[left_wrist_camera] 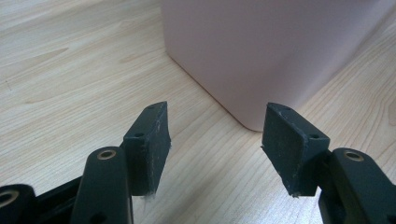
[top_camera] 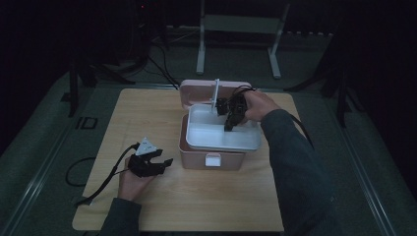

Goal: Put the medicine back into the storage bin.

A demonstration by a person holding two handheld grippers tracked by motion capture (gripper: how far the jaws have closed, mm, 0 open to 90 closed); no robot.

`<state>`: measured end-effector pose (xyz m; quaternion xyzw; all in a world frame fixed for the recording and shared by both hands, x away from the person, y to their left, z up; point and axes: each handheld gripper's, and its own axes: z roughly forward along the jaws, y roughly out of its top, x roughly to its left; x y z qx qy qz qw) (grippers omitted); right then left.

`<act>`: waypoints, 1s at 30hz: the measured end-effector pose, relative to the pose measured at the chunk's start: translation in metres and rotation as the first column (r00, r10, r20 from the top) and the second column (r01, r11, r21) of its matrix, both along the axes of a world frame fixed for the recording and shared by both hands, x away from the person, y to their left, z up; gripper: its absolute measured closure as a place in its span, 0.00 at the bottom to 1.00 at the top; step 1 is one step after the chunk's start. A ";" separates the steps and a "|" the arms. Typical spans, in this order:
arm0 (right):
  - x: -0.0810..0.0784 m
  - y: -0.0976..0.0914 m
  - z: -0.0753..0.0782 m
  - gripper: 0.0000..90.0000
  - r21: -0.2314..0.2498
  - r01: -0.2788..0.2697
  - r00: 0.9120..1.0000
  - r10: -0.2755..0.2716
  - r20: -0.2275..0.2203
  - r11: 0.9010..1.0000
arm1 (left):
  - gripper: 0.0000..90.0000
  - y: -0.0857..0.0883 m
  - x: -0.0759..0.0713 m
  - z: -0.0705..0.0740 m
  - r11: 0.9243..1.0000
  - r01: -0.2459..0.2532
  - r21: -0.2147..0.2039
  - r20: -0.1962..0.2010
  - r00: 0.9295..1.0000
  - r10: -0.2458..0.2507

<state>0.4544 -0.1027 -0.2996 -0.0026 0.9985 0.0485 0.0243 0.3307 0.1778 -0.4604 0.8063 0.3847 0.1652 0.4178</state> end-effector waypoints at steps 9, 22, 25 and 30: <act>0.005 0.012 -0.008 0.99 0.015 0.008 1.000 -0.008 -0.008 1.000 | 0.46 0.000 0.000 0.000 1.000 -0.001 0.000 0.000 1.000 0.001; 0.009 0.024 -0.020 0.99 0.029 -0.002 1.000 0.002 -0.021 1.000 | 0.46 0.001 0.000 0.001 1.000 -0.001 0.000 0.004 1.000 0.001; 0.008 0.025 -0.022 0.99 0.015 0.001 1.000 -0.001 -0.019 1.000 | 0.46 0.001 0.000 0.001 1.000 -0.001 0.001 0.004 1.000 0.001; 0.008 0.025 -0.024 0.99 0.004 0.003 1.000 -0.003 -0.023 1.000 | 0.46 0.002 0.000 0.001 1.000 -0.003 -0.004 0.004 1.000 0.003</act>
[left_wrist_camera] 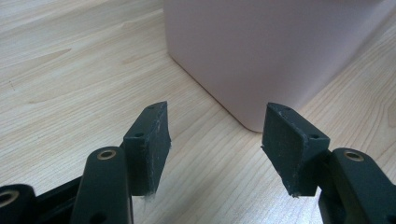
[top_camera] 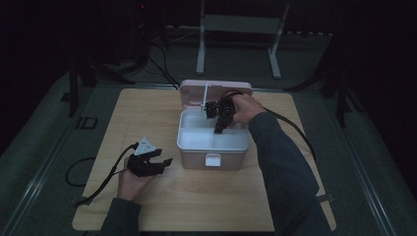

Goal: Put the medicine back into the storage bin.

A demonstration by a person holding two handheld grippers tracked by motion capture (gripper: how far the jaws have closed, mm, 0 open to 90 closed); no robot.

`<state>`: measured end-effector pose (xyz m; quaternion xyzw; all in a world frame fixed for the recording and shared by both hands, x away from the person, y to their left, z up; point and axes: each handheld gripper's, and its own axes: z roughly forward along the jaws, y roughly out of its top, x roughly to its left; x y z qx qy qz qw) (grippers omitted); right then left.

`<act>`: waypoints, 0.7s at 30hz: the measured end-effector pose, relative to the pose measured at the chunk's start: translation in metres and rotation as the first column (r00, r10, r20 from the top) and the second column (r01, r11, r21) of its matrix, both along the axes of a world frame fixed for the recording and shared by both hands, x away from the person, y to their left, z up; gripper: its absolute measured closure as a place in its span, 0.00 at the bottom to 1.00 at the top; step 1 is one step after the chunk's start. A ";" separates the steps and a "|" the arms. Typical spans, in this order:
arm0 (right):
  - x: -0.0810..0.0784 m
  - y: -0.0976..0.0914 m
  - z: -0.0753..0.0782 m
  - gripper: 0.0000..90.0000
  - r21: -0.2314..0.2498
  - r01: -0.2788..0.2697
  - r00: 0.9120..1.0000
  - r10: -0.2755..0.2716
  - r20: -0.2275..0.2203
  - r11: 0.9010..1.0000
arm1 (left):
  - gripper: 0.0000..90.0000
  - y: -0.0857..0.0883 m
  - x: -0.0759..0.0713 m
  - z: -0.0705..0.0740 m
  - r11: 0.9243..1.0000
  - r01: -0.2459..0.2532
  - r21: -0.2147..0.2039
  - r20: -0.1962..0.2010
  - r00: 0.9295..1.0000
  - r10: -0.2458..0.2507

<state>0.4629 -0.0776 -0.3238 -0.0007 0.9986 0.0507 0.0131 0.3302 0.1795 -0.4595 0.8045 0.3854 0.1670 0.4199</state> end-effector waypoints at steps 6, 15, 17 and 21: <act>0.002 0.002 -0.002 0.99 0.006 0.008 1.000 -0.008 0.002 1.000 | 0.46 0.000 0.000 0.000 1.000 -0.001 -0.001 0.001 1.000 0.001; 0.006 -0.001 -0.008 0.99 0.005 0.021 1.000 -0.021 -0.005 1.000 | 0.46 0.001 0.000 0.000 1.000 -0.003 -0.004 0.002 1.000 0.003; 0.006 -0.001 -0.008 0.99 0.009 0.027 1.000 -0.027 -0.005 1.000 | 0.46 0.001 0.000 0.000 1.000 -0.004 -0.005 0.002 1.000 0.004; 0.007 -0.001 -0.009 0.98 0.004 0.027 1.000 -0.027 -0.001 1.000 | 0.46 0.001 0.000 0.000 1.000 -0.003 -0.004 0.002 1.000 0.003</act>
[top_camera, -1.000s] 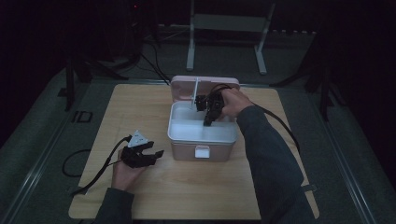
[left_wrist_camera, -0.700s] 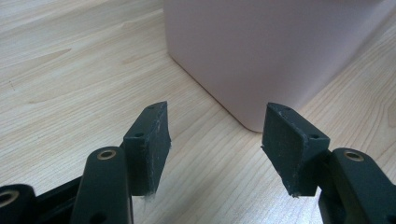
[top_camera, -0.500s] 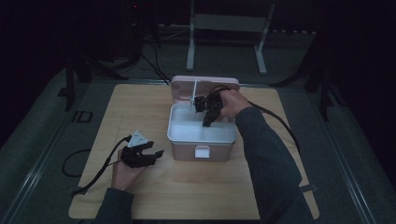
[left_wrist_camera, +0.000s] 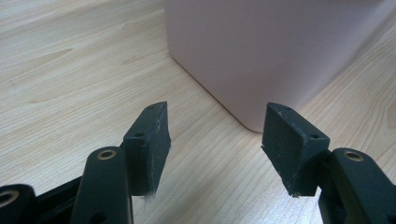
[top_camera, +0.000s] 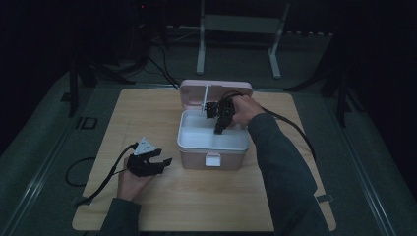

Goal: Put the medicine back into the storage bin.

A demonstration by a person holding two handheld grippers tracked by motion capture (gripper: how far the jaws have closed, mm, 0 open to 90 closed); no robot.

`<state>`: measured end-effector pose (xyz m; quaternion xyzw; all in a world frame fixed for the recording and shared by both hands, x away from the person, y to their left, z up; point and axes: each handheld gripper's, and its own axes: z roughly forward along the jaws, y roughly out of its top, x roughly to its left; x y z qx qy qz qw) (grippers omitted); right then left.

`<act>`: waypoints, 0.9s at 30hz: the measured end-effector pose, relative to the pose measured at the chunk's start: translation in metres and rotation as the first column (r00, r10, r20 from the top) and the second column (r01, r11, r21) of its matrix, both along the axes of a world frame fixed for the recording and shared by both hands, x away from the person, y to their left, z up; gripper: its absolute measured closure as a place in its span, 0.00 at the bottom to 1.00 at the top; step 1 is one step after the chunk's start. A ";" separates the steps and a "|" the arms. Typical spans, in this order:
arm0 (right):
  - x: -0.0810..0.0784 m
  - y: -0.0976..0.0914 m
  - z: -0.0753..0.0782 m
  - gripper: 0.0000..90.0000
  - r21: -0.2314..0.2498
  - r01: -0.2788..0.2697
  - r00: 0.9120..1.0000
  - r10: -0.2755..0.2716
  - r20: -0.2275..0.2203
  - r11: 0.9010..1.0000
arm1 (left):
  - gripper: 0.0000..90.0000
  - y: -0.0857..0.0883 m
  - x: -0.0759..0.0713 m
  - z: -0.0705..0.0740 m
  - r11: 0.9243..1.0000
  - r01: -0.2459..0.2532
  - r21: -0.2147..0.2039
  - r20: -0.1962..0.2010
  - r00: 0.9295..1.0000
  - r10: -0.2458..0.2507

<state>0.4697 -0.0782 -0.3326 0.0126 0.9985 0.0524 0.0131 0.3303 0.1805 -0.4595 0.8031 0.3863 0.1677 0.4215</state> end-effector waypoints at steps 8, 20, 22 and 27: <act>-0.001 0.001 -0.005 0.98 -0.018 0.015 1.000 -0.015 0.005 1.000 | 0.46 0.000 0.000 0.000 1.000 -0.001 -0.002 0.001 1.000 0.001; -0.009 -0.006 0.006 0.76 0.026 0.052 0.998 -0.053 0.022 0.998 | 0.46 0.000 0.000 0.000 1.000 -0.001 0.001 -0.001 1.000 0.001; -0.011 -0.007 0.006 0.73 0.025 0.069 0.997 -0.070 0.026 0.997 | 0.46 -0.001 0.000 0.000 1.000 -0.001 0.001 -0.001 1.000 0.001; -0.014 -0.012 0.008 0.68 0.045 0.087 0.994 -0.089 0.055 0.995 | 0.46 0.000 0.000 0.001 1.000 -0.003 0.001 0.002 1.000 0.003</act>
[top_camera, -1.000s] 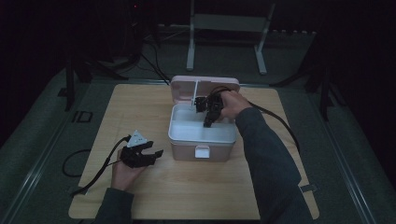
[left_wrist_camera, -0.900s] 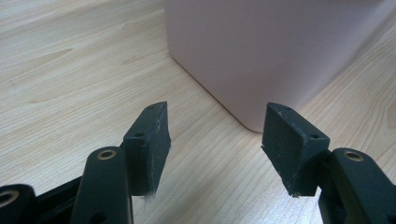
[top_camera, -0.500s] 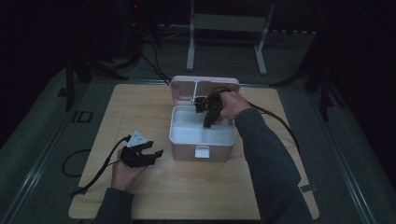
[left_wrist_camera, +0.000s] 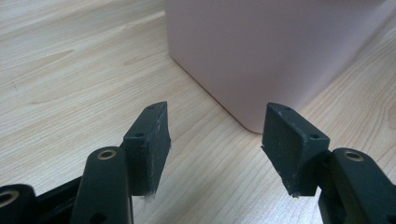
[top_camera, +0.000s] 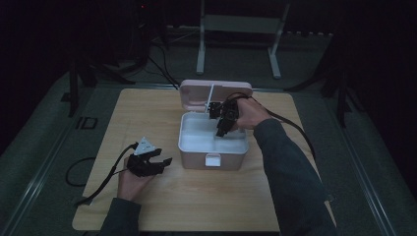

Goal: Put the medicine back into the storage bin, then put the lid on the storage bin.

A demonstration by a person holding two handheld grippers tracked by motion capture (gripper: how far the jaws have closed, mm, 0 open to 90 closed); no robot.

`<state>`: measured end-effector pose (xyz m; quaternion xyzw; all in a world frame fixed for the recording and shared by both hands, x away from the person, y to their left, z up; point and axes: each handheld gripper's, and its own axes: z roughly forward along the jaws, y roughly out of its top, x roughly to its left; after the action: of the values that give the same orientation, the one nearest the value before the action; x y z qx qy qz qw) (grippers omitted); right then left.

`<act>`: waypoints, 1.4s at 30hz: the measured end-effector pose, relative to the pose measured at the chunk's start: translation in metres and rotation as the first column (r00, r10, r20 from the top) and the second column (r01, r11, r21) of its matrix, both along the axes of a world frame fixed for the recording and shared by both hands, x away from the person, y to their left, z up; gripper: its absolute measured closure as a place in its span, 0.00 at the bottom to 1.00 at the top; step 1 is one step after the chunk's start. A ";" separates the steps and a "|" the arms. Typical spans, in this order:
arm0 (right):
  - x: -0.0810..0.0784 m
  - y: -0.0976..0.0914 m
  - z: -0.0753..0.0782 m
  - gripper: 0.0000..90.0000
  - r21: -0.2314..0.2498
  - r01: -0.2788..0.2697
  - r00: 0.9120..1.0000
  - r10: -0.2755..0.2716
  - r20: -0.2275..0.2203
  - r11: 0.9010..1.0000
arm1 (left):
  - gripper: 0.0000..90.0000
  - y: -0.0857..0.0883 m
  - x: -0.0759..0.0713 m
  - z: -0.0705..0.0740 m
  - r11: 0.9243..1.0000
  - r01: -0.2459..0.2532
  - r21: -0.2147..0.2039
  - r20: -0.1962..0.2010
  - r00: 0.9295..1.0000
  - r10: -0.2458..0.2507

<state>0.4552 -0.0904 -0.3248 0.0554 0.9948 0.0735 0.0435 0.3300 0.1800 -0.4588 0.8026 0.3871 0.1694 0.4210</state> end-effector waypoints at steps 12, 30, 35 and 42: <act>-0.015 -0.027 0.002 0.67 0.123 0.087 0.993 -0.097 0.075 0.989 | 0.46 -0.002 0.001 0.000 1.000 -0.001 -0.001 0.001 1.000 0.001; -0.043 -0.030 -0.004 0.62 0.230 0.183 0.949 -0.233 0.211 0.956 | 0.46 0.004 0.005 0.011 1.000 -0.004 -0.018 0.025 1.000 0.005; -0.051 -0.035 0.002 0.59 0.267 0.196 0.937 -0.260 0.233 0.944 | 0.46 0.007 0.007 0.018 0.999 -0.006 -0.031 0.041 0.999 0.008; -0.060 -0.043 0.008 0.62 0.306 0.200 0.920 -0.286 0.269 0.931 | 0.46 0.013 0.011 0.023 0.999 -0.015 -0.043 0.050 0.999 0.017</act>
<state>0.3949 -0.1334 -0.3172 0.1728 0.9411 0.2111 0.1996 0.3414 0.1925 -0.4353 0.7857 0.3865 0.1846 0.4464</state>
